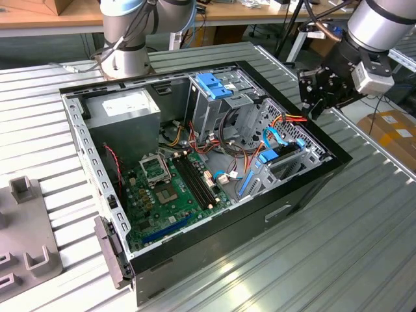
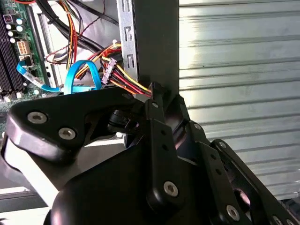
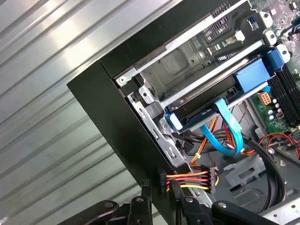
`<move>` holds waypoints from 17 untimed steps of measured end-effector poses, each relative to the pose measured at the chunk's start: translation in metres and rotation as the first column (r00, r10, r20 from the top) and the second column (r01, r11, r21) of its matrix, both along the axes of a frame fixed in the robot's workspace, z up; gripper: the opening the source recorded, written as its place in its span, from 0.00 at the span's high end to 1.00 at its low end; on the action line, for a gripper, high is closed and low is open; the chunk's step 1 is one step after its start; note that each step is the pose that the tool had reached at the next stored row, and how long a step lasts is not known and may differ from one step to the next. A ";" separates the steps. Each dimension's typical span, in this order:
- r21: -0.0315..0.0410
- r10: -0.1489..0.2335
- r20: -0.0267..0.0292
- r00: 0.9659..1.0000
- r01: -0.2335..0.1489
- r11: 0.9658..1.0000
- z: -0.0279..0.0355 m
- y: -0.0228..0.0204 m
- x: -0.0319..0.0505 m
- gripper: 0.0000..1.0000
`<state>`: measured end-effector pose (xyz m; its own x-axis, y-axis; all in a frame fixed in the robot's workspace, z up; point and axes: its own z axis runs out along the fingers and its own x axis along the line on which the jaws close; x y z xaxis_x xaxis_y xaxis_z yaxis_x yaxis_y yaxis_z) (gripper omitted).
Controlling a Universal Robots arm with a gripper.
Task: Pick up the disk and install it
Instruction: 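Insert the second disk wire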
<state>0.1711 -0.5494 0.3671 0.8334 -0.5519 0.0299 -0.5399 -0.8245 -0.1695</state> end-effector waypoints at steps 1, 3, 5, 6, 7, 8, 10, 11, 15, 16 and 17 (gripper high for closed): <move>-0.009 0.000 0.002 1.000 0.000 1.000 0.0000 -0.0001 -0.0023 0.71; -0.032 0.000 0.003 1.000 0.000 1.000 0.0000 -0.0001 -0.0030 0.71; -0.034 0.000 0.003 1.000 0.000 0.999 0.0000 -0.0001 -0.0032 0.71; -0.037 0.000 0.004 1.000 0.000 0.999 -0.0002 -0.0001 -0.0039 0.71; -0.039 0.000 0.005 1.000 0.000 0.999 -0.0003 -0.0001 -0.0040 0.71; -0.046 0.001 0.005 1.000 0.000 0.999 -0.0004 -0.0001 -0.0042 0.71; -0.053 0.000 0.005 1.000 0.000 0.999 -0.0005 -0.0001 -0.0043 0.71; -0.054 0.000 0.005 1.000 0.000 0.999 -0.0006 -0.0001 -0.0044 0.71; -0.054 0.001 0.005 1.000 0.000 0.999 -0.0006 -0.0001 -0.0045 0.71; -0.054 0.000 0.005 1.000 0.000 0.999 -0.0006 -0.0001 -0.0045 0.71; -0.054 0.000 0.005 1.000 0.000 0.999 -0.0006 -0.0001 -0.0045 0.71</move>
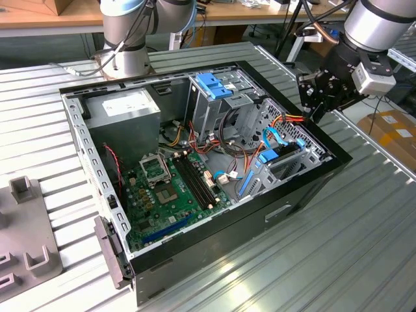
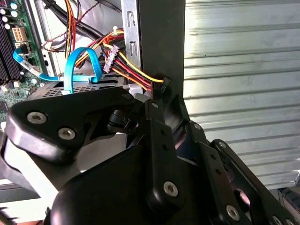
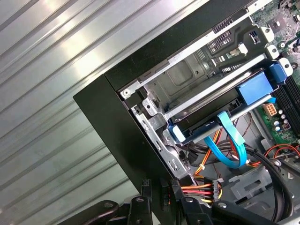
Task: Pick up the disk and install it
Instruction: 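Insert the second disk wire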
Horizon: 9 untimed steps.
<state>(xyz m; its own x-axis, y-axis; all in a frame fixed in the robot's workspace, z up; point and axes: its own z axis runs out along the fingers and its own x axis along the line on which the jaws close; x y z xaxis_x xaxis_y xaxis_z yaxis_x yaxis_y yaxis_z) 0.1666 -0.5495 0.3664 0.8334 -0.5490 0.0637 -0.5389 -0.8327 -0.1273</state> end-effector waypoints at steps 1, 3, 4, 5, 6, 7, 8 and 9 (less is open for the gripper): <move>0.000 0.000 0.000 1.000 0.000 1.000 0.0000 0.0000 0.0000 0.71; 0.000 0.000 0.000 1.000 0.000 1.000 -0.0001 0.0000 0.0000 0.72; 0.000 0.000 0.000 1.000 0.000 1.000 -0.0001 0.0000 -0.0001 0.72; 0.000 0.000 0.000 1.000 0.000 1.000 -0.0001 0.0000 -0.0001 0.79; 0.000 0.000 0.000 1.000 0.000 1.000 -0.0002 0.0000 -0.0001 0.79; 0.000 0.000 0.000 1.000 0.000 1.000 -0.0002 0.0000 -0.0001 0.79; 0.000 0.000 0.000 1.000 0.000 1.000 -0.0002 0.0000 -0.0001 0.79; 0.000 0.000 0.000 1.000 0.000 1.000 -0.0001 0.0001 -0.0001 0.79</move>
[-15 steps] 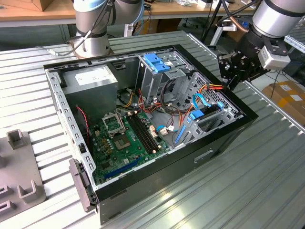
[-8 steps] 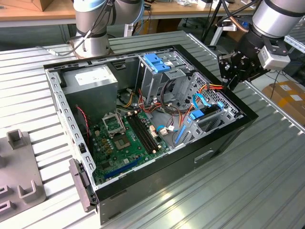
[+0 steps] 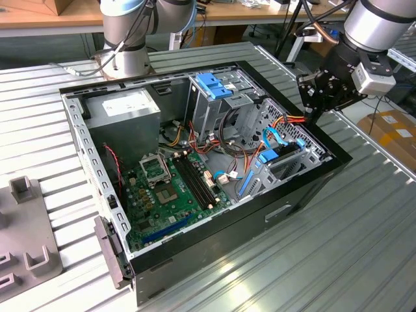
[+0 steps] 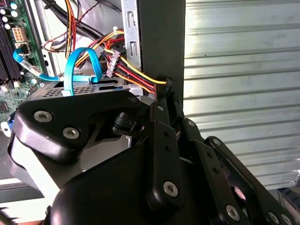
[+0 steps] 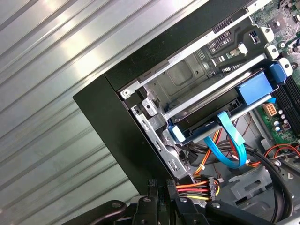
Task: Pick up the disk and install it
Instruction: 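Insert the second disk wire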
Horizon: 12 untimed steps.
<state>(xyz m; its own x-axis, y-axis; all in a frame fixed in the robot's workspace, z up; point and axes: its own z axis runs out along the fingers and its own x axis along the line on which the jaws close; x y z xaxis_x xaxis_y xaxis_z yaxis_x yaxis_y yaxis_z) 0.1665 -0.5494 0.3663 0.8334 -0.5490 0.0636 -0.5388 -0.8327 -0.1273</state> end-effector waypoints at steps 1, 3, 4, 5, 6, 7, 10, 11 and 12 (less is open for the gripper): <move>0.000 0.001 0.000 1.000 -0.001 1.000 0.0000 0.0000 0.0000 0.79; 0.000 0.002 0.000 1.000 -0.002 1.000 0.0000 0.0000 0.0000 0.79; 0.000 0.002 0.000 1.000 -0.002 1.000 0.0000 0.0000 0.0000 0.79; 0.000 0.002 0.000 1.000 -0.002 1.000 0.0001 0.0000 0.0000 0.79; 0.000 0.002 0.000 1.000 -0.002 1.000 0.0001 -0.0001 0.0000 0.79; 0.000 0.002 0.000 1.000 -0.002 1.000 0.0000 -0.0002 0.0000 0.79; 0.000 0.023 0.002 1.000 -0.023 1.000 0.0000 -0.0002 0.0000 0.72; 0.000 0.034 0.003 0.999 -0.034 0.999 0.0000 -0.0002 0.0000 0.72; 0.000 0.039 0.003 0.999 -0.039 0.999 0.0000 -0.0002 0.0000 0.72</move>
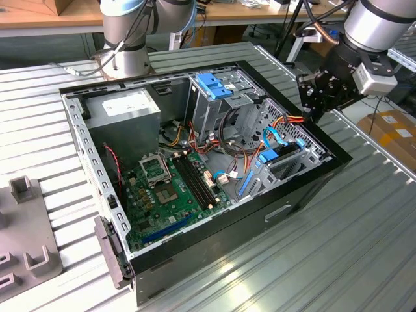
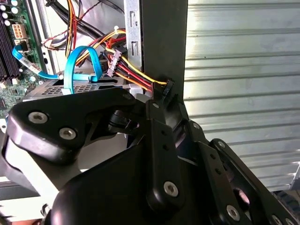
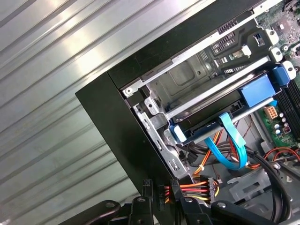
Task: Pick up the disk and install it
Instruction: 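Insert the second disk wire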
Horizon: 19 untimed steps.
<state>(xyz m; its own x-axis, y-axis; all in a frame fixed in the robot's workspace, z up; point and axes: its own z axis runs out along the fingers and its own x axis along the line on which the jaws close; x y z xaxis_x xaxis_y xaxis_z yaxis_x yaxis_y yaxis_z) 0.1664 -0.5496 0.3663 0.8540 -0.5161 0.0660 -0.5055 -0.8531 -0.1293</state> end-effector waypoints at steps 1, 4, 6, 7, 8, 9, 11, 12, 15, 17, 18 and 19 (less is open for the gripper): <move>0.000 0.003 0.000 1.000 -0.003 1.000 0.0000 0.0001 0.0000 0.72; 0.000 0.005 0.000 1.000 -0.005 1.000 0.0001 0.0005 0.0009 0.72; 0.000 0.005 0.000 1.000 -0.005 1.000 0.0000 0.0005 0.0029 0.72; 0.000 0.005 0.000 1.000 -0.005 1.000 0.0001 0.0005 0.0029 0.72; 0.000 0.005 0.000 1.000 -0.005 1.000 0.0001 0.0004 0.0029 0.72; 0.000 0.006 0.000 1.000 -0.006 1.000 0.0000 0.0004 0.0030 0.72; 0.000 0.008 0.001 1.000 -0.008 1.000 0.0000 0.0004 0.0028 0.72; 0.000 0.008 0.005 1.000 -0.008 1.000 0.0000 0.0004 0.0023 0.72; 0.000 0.013 0.028 1.000 -0.013 1.000 -0.0003 0.0003 0.0021 0.72; 0.000 0.016 0.041 0.999 -0.016 1.000 -0.0007 0.0001 0.0008 0.72; 0.000 0.018 0.043 0.999 -0.018 1.000 -0.0009 0.0000 -0.0003 0.72; 0.000 0.019 0.044 0.999 -0.019 1.000 -0.0012 -0.0001 -0.0010 0.72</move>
